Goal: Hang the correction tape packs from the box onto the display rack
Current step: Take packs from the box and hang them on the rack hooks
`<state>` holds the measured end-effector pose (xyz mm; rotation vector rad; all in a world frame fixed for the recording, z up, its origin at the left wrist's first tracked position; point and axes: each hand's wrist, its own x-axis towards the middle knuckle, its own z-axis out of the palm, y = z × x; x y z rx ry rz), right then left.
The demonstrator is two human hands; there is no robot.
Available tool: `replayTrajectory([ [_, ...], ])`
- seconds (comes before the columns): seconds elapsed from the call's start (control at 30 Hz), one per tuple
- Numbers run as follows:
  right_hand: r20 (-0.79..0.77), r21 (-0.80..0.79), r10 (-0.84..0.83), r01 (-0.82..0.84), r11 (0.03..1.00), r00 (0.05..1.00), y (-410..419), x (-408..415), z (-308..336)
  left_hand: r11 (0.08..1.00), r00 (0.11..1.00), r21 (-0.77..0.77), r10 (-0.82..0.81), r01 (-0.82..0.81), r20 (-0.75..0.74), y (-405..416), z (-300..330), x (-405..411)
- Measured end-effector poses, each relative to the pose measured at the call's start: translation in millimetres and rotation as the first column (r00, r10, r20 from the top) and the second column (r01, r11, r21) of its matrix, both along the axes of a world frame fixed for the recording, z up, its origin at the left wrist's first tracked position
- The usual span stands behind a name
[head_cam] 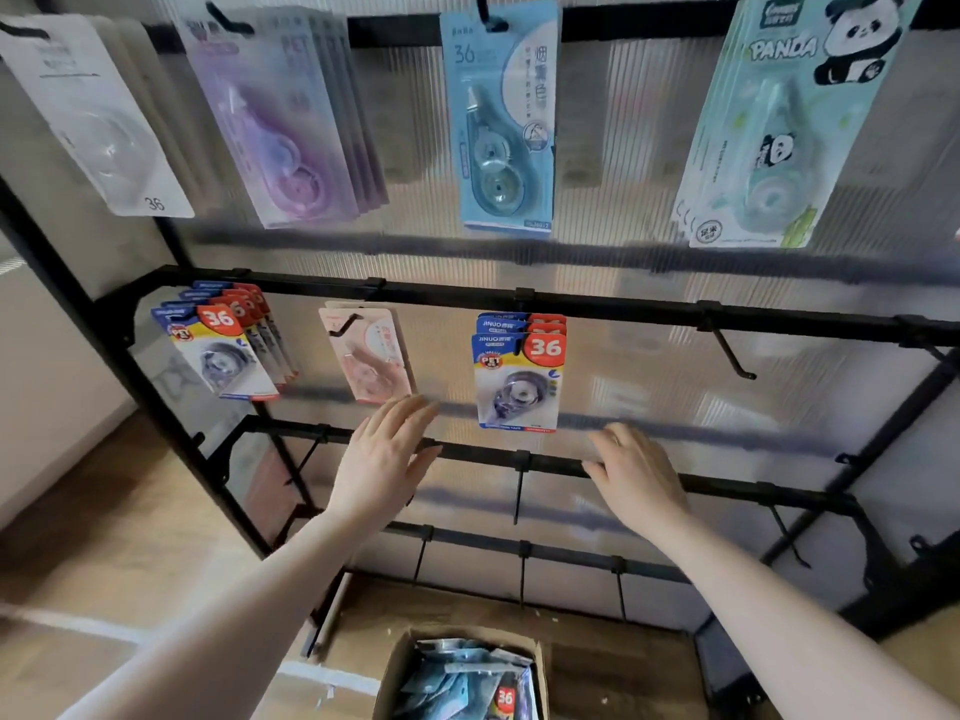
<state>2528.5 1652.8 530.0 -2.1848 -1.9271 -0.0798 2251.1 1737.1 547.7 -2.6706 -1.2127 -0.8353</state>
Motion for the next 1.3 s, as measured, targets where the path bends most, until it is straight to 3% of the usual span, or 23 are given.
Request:
replayTrajectory([
  [0.27, -0.049, -0.145, 0.011, -0.018, 0.989, 0.999, -10.8, -34.3, -71.5, 0.967, 0.985, -0.199, 0.145, -0.160, -0.090, -24.6, -91.1, -46.5],
  [0.47, -0.096, -0.238, 0.007, -0.030, 0.971, 0.995, -25.4, -58.1, -131.7, 0.929, 0.978, -0.316, 0.158, -0.193, -0.133, -42.8, -159.8, -70.7],
  [0.87, -0.105, -0.436, 0.017, -0.061, 0.898, 0.994, -52.3, -82.0, -265.6, 0.860, 0.973, -0.465, 0.136, -0.209, -0.184, -87.5, -289.8, -102.8],
  [1.03, -0.125, -0.490, -0.015, -0.049, 0.870, 0.992, -63.7, -90.1, -321.3, 0.778, 0.967, -0.587, 0.104, -0.225, -0.232, -99.4, -347.2, -117.0],
  [1.3, -0.129, -0.568, -0.074, -0.013, 0.823, 0.989, -83.8, -98.0, -377.0, 0.735, 0.950, -0.638, 0.026, -0.230, -0.312, -110.1, -396.9, -120.4],
])
